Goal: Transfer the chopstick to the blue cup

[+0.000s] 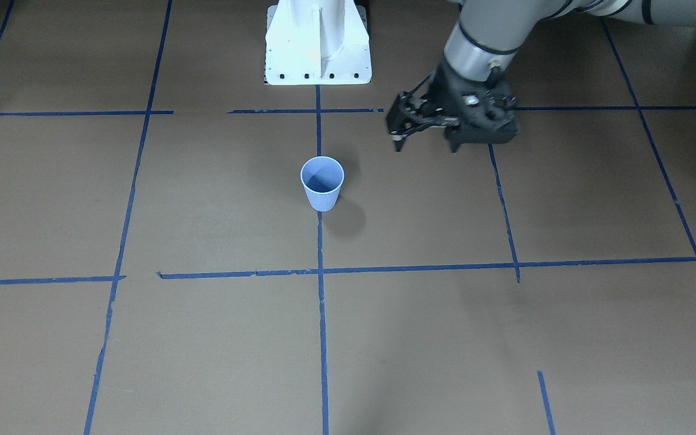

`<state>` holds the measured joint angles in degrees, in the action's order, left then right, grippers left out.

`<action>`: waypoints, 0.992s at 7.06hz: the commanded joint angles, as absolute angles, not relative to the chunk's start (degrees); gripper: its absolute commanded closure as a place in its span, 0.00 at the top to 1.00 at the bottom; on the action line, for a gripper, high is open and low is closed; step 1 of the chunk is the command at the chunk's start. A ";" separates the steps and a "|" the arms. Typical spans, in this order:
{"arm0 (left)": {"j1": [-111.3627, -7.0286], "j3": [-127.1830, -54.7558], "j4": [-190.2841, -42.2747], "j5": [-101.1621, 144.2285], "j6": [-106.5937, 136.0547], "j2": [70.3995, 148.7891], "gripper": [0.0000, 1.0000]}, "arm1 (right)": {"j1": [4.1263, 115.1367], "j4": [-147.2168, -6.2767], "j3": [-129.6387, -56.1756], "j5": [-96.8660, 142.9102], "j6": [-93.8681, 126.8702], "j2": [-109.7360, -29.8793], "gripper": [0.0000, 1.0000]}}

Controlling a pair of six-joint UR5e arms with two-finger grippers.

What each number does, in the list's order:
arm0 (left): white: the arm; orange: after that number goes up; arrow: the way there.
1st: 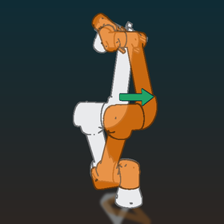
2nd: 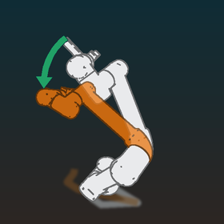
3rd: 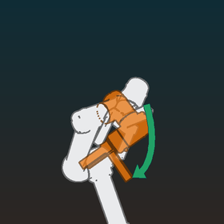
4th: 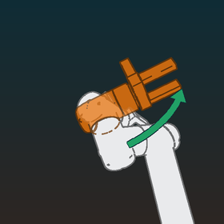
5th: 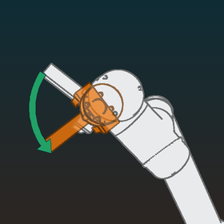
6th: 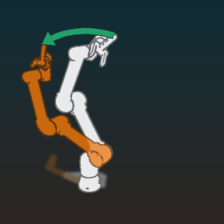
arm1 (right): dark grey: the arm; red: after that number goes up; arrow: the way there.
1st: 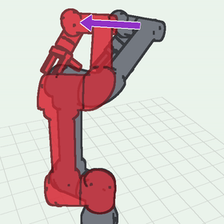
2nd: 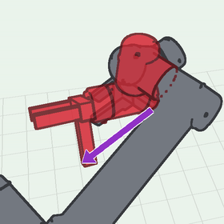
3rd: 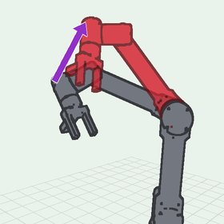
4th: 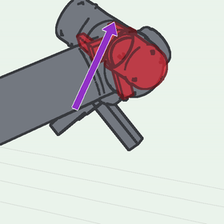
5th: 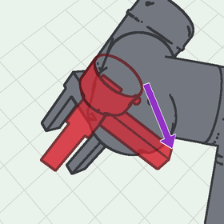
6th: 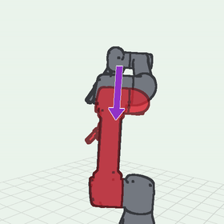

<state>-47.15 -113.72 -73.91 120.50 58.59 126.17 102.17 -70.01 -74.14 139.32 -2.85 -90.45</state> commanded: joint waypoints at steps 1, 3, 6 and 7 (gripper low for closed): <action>-47.29 -119.52 -67.68 116.19 50.02 122.45 1.00 | 102.30 -68.64 -71.54 135.55 -2.81 -87.29 1.00; -47.37 -120.06 -67.68 116.10 50.01 122.34 1.00 | 102.30 -68.64 -67.70 133.60 -2.64 -83.70 1.00; -47.46 -120.67 -67.68 116.19 50.01 122.08 1.00 | 102.22 -68.64 -64.16 133.59 -1.06 -81.12 1.00; -47.55 -121.11 -67.59 116.19 50.01 121.99 1.00 | 102.04 -68.64 -62.85 133.59 -0.27 -80.86 1.00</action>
<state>-47.49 -120.72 -67.65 116.17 50.01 122.07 102.15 -68.64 -64.04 133.61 -1.13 -81.25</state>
